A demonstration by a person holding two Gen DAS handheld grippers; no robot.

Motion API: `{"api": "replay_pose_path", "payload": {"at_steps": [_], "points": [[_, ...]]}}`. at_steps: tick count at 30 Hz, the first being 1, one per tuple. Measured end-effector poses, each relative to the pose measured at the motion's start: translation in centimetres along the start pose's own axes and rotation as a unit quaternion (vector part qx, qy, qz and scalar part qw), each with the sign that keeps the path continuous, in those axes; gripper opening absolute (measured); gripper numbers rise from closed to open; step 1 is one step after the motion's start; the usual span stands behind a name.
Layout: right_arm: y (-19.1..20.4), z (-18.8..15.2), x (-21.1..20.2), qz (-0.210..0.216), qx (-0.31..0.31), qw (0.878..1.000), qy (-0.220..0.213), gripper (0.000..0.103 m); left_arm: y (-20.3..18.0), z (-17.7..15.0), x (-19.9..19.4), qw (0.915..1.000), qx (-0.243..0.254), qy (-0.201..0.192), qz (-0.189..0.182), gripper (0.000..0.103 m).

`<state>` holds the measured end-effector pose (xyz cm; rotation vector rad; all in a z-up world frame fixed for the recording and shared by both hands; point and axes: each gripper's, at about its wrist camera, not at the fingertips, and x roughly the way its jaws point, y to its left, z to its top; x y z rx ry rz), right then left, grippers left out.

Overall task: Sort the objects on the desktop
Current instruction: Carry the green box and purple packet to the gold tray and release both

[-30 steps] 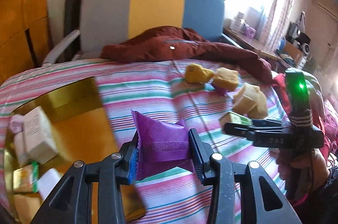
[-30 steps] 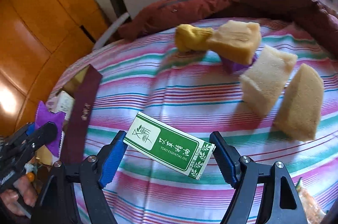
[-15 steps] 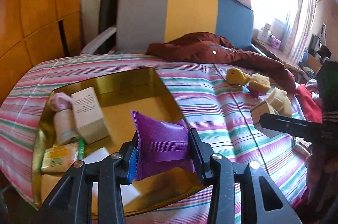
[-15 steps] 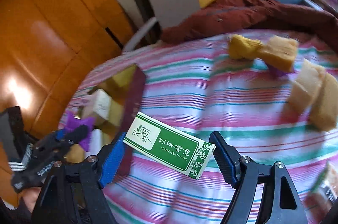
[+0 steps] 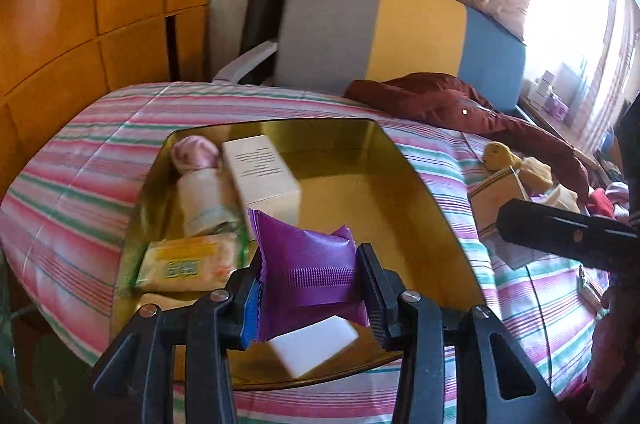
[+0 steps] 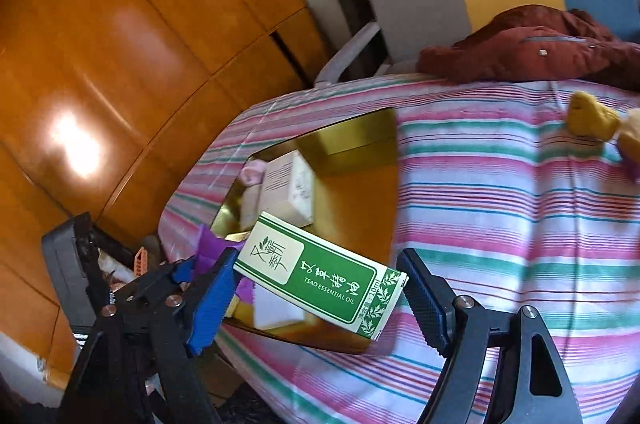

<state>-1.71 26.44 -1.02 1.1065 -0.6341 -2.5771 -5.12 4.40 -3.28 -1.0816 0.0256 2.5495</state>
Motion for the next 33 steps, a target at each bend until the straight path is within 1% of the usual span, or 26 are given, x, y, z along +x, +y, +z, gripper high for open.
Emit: {"api": "replay_pose_path", "payload": {"at_steps": [4,7,9,12,15,21,22,26,29,30,32,33], "points": [[1.3,-0.3,1.4,0.010,-0.002,1.000,0.014,0.080,2.1,-0.2,-0.3,0.9997,-0.025,-0.006,0.000,0.043],[2.1,-0.4,2.0,0.010,-0.005,1.000,0.020,0.080,4.4,-0.3,-0.6,0.9978,-0.065,-0.006,-0.015,0.043],[2.4,-0.5,2.5,0.007,-0.009,1.000,0.025,0.080,5.5,-0.5,-0.8,0.9974,-0.072,-0.009,-0.006,0.043],[3.0,-0.7,3.4,0.001,-0.017,0.999,0.035,0.080,6.9,-0.9,-0.9,0.9966,-0.082,-0.009,-0.007,0.043],[3.4,-1.0,4.3,-0.006,-0.025,0.999,0.046,0.080,7.0,-1.5,-0.8,0.9971,-0.075,-0.005,-0.010,0.043],[3.4,-1.3,5.5,-0.019,-0.028,0.998,0.058,0.081,5.7,-1.9,0.5,0.9979,-0.057,0.011,-0.028,0.044],[3.3,-1.3,5.6,-0.021,-0.027,0.998,0.058,0.081,5.5,-2.1,0.7,0.9980,-0.056,0.013,-0.027,0.045],[3.0,-1.3,5.9,-0.029,-0.023,0.997,0.061,0.081,5.2,-2.7,1.8,0.9977,-0.053,0.034,-0.024,0.046],[2.9,-1.4,6.2,-0.034,-0.023,0.997,0.064,0.081,5.2,-3.0,2.0,0.9977,-0.052,0.036,-0.022,0.046],[2.8,-1.5,6.3,-0.036,-0.023,0.997,0.065,0.082,5.2,-3.0,1.9,0.9978,-0.052,0.035,-0.022,0.047],[2.6,-1.6,6.5,-0.039,-0.019,0.997,0.066,0.086,5.3,-2.8,1.7,0.9976,-0.056,0.032,-0.024,0.052],[2.5,-1.6,6.6,-0.039,-0.016,0.997,0.066,0.089,5.4,-2.7,1.6,0.9974,-0.060,0.031,-0.027,0.053]]}}
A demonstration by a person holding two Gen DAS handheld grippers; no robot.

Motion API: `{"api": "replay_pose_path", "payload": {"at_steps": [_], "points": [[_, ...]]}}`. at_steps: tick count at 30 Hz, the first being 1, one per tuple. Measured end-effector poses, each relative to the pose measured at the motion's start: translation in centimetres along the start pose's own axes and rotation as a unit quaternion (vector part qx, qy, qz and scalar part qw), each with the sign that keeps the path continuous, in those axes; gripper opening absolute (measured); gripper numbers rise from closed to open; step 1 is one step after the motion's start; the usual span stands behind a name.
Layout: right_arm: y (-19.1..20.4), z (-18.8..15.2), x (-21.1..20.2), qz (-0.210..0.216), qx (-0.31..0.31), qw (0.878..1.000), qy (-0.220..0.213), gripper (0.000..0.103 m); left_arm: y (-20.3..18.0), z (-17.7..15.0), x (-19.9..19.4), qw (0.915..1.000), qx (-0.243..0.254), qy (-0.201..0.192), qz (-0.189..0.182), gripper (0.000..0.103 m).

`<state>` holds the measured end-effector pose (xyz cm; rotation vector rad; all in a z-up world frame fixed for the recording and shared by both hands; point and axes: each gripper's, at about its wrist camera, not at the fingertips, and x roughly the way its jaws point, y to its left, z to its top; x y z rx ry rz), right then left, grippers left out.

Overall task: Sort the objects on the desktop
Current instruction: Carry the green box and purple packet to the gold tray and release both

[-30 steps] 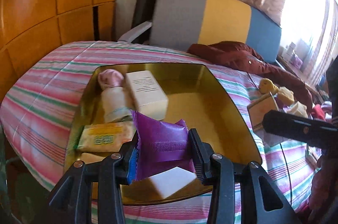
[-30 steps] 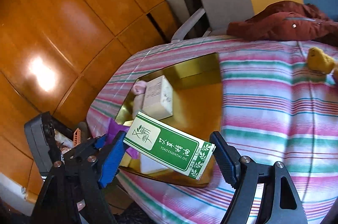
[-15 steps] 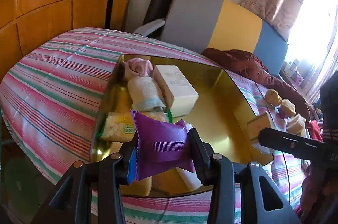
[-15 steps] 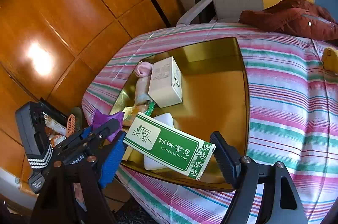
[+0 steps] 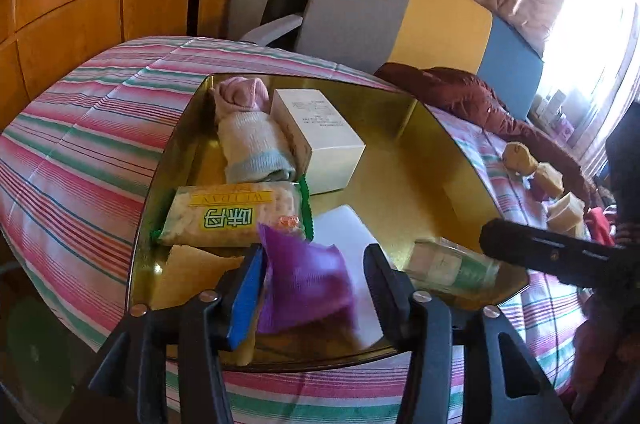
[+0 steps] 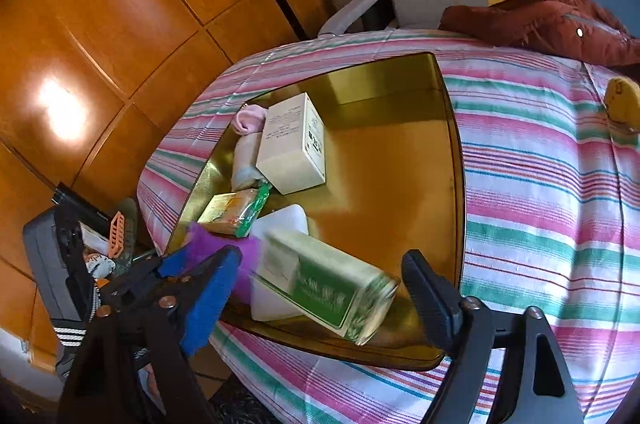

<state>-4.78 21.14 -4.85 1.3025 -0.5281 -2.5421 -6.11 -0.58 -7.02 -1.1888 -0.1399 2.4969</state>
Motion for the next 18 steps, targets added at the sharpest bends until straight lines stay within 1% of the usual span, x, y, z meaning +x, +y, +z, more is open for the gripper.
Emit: {"api": "replay_pose_path", "payload": {"at_steps": [1,7,11,13,18], "points": [[-0.1,0.0,0.0,0.000,0.003,1.000,0.000,0.091,0.1,0.0,-0.1,1.0000,-0.002,-0.001,-0.002,0.053],[-0.6,-0.3,0.0,0.000,0.013,1.000,0.001,0.091,-0.1,-0.1,-0.5,0.9999,0.006,-0.009,0.008,0.053],[-0.6,-0.6,-0.4,-0.001,0.015,1.000,-0.002,0.094,-0.3,-0.2,-0.9,0.9998,0.011,-0.012,0.015,0.053],[-0.6,-0.7,-0.7,-0.004,0.014,1.000,-0.007,0.097,-0.4,-0.1,-1.3,0.9995,0.015,-0.019,0.019,0.053],[-0.1,-0.8,-1.5,-0.022,0.002,1.000,-0.022,0.100,-0.9,0.5,-2.7,0.9982,0.023,-0.041,0.037,0.053]]}}
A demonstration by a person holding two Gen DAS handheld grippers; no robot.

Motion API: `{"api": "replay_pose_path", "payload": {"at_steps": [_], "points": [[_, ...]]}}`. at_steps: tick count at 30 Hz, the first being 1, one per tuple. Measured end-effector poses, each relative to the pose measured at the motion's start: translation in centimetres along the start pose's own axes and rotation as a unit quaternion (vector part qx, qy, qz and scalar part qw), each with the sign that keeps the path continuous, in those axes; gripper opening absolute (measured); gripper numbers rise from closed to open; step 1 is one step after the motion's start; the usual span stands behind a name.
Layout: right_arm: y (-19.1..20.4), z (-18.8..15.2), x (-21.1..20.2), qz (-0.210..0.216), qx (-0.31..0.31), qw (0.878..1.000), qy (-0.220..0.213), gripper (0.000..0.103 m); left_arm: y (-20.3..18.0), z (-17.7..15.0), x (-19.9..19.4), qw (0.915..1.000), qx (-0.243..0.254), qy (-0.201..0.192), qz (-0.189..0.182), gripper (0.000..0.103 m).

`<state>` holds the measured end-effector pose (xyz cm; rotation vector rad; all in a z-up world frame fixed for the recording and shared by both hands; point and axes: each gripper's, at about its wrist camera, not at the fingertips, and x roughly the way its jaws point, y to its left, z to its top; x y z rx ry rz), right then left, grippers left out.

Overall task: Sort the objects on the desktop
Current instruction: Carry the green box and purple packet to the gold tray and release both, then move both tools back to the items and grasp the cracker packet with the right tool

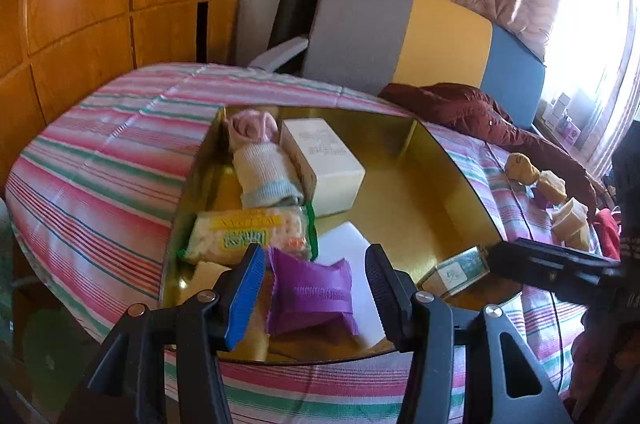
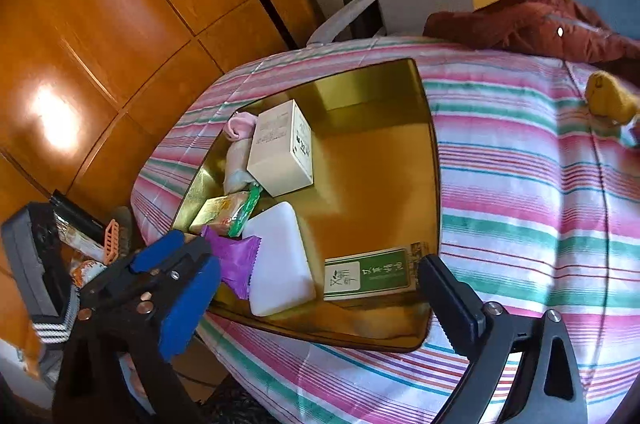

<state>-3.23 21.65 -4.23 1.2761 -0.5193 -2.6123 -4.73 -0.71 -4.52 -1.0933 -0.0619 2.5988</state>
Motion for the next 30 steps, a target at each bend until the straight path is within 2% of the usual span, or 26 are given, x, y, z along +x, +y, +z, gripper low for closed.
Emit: {"api": "replay_pose_path", "payload": {"at_steps": [6,16,23,30], "points": [[0.3,-0.4,-1.4,-0.014,-0.011,1.000,-0.019,0.102,-0.6,0.9,-1.5,0.9996,0.014,-0.017,0.019,0.053],[-0.7,-1.1,-4.0,-0.040,-0.009,0.998,-0.044,0.102,-2.2,1.5,-3.1,0.9986,0.037,-0.033,0.016,0.053],[-3.4,-2.0,-6.0,-0.068,0.014,0.996,-0.052,0.102,-3.6,1.8,-3.4,0.9979,0.053,-0.037,0.008,0.054],[-7.7,-3.4,-8.4,-0.129,0.033,0.990,-0.044,0.103,-6.1,1.7,-3.1,0.9961,0.082,-0.028,-0.013,0.054]]}}
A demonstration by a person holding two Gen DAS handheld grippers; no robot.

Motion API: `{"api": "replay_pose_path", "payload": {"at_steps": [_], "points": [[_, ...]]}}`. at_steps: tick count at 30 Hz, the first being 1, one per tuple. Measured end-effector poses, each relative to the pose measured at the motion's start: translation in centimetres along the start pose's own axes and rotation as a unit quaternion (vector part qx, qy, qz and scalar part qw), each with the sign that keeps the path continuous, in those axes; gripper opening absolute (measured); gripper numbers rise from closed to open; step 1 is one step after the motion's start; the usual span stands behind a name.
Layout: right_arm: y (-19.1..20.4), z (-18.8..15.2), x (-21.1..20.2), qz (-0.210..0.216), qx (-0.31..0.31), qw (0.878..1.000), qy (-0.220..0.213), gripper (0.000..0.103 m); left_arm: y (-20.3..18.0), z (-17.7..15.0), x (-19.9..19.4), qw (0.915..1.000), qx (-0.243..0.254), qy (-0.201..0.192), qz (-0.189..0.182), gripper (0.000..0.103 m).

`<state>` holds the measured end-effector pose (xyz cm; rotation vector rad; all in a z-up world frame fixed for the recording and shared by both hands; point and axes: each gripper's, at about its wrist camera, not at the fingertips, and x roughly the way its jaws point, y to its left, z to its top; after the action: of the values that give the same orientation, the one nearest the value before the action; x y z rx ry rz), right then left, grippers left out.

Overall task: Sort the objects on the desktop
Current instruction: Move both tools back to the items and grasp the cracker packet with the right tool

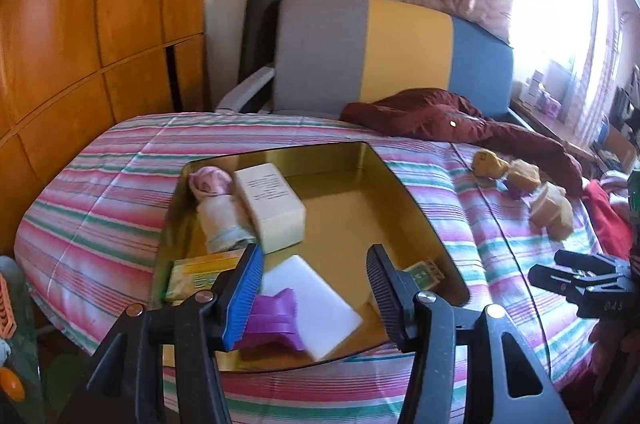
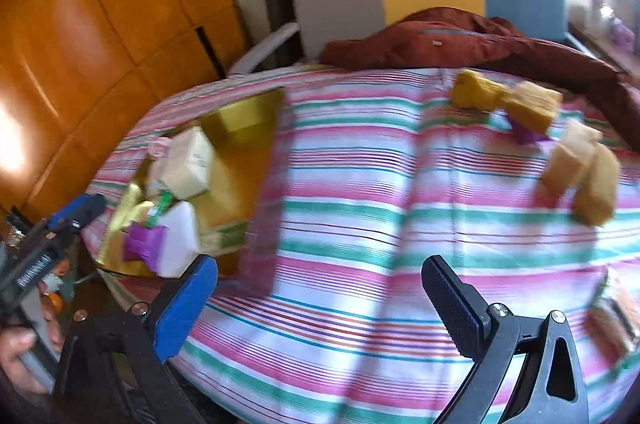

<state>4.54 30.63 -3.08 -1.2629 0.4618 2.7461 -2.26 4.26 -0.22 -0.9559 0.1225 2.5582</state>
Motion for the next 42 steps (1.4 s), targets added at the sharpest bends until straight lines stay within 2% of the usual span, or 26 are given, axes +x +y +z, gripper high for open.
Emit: {"api": "replay_pose_path", "payload": {"at_steps": [4,9,14,19,22,27,33,37,38,40,42], "points": [[-3.3,-0.5,-1.2,-0.036,0.012,0.999,0.008,0.103,-1.6,0.1,0.3,0.9997,0.018,0.004,-0.014,0.055],[-9.0,-1.1,-3.6,-0.065,0.071,0.995,0.014,0.103,-3.7,0.1,0.8,0.9984,0.038,0.009,-0.041,0.055],[-15.1,-1.0,-6.9,-0.112,0.117,0.986,0.030,0.103,-5.1,-0.3,1.0,0.9965,0.051,0.013,-0.065,0.055],[-20.3,-1.1,-8.8,-0.166,0.140,0.973,0.073,0.103,-5.9,-0.7,1.6,0.9953,0.057,0.026,-0.075,0.055],[-22.0,-1.3,-8.1,-0.176,0.130,0.969,0.115,0.103,-6.3,-0.6,1.7,0.9949,0.060,0.027,-0.077,0.055],[-22.5,-1.5,-5.4,-0.182,0.086,0.963,0.179,0.103,-7.1,-0.6,1.9,0.9937,0.069,0.032,-0.083,0.056],[-22.9,-1.5,-2.2,-0.201,0.026,0.951,0.235,0.103,-8.2,-0.6,2.0,0.9917,0.082,0.035,-0.092,0.056],[-24.0,-1.7,-0.8,-0.201,0.014,0.944,0.260,0.102,-9.0,-0.3,2.2,0.9904,0.088,0.040,-0.099,0.056],[-24.2,-1.8,-0.6,-0.195,0.019,0.944,0.266,0.099,-9.3,-0.2,2.3,0.9899,0.089,0.041,-0.102,0.056],[-24.1,-2.0,-0.6,-0.176,0.014,0.946,0.270,0.068,-9.7,0.0,2.5,0.9894,0.093,0.041,-0.104,0.056],[-23.8,-2.1,-0.7,-0.174,0.003,0.947,0.270,0.061,-10.3,0.2,2.8,0.9883,0.096,0.043,-0.110,0.056]]}}
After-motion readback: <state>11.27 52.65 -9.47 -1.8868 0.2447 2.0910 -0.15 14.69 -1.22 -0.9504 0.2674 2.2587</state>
